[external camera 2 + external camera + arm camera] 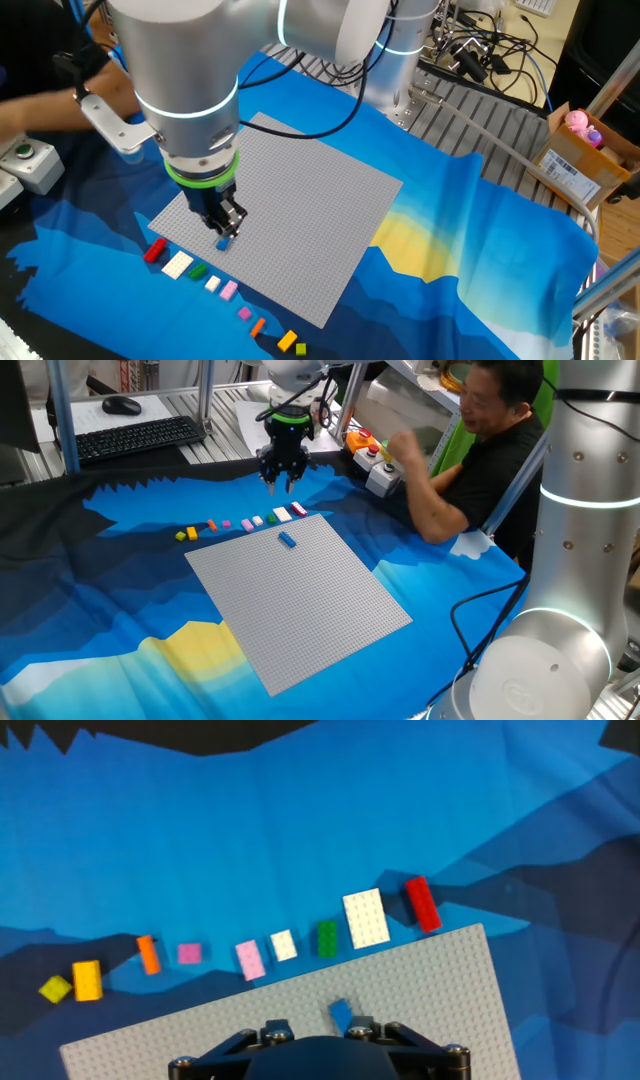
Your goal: Stack small Lego blocks one on top of the other
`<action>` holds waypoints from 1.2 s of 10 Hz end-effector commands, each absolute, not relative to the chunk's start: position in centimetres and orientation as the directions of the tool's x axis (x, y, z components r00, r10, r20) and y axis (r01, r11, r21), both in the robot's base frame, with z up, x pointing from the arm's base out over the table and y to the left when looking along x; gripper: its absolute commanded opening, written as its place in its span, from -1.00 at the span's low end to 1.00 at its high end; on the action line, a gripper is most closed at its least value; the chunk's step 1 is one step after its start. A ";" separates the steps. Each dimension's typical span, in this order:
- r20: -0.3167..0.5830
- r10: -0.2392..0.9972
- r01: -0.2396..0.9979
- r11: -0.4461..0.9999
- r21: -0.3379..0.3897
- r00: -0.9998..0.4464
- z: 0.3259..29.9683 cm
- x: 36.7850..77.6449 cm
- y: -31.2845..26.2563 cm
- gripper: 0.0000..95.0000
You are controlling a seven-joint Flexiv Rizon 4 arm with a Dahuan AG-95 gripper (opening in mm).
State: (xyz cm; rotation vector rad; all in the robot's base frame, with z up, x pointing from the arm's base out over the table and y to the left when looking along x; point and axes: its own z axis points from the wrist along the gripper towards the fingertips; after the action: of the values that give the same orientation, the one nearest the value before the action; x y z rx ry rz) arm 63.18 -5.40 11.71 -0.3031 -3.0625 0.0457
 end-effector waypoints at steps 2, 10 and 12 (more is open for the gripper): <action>0.062 0.135 0.134 0.991 -0.026 -0.989 10.3 62.3 -5.5 -0.20; 0.046 -0.050 -0.051 0.999 -0.019 -0.998 6.4 59.1 -6.3 -0.20; 0.039 -0.084 -0.084 0.996 -0.004 -0.996 6.4 59.1 -6.3 -0.20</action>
State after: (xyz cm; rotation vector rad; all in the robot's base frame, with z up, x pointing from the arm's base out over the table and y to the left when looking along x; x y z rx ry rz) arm 58.98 -6.29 6.56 0.1074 -3.1004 0.0136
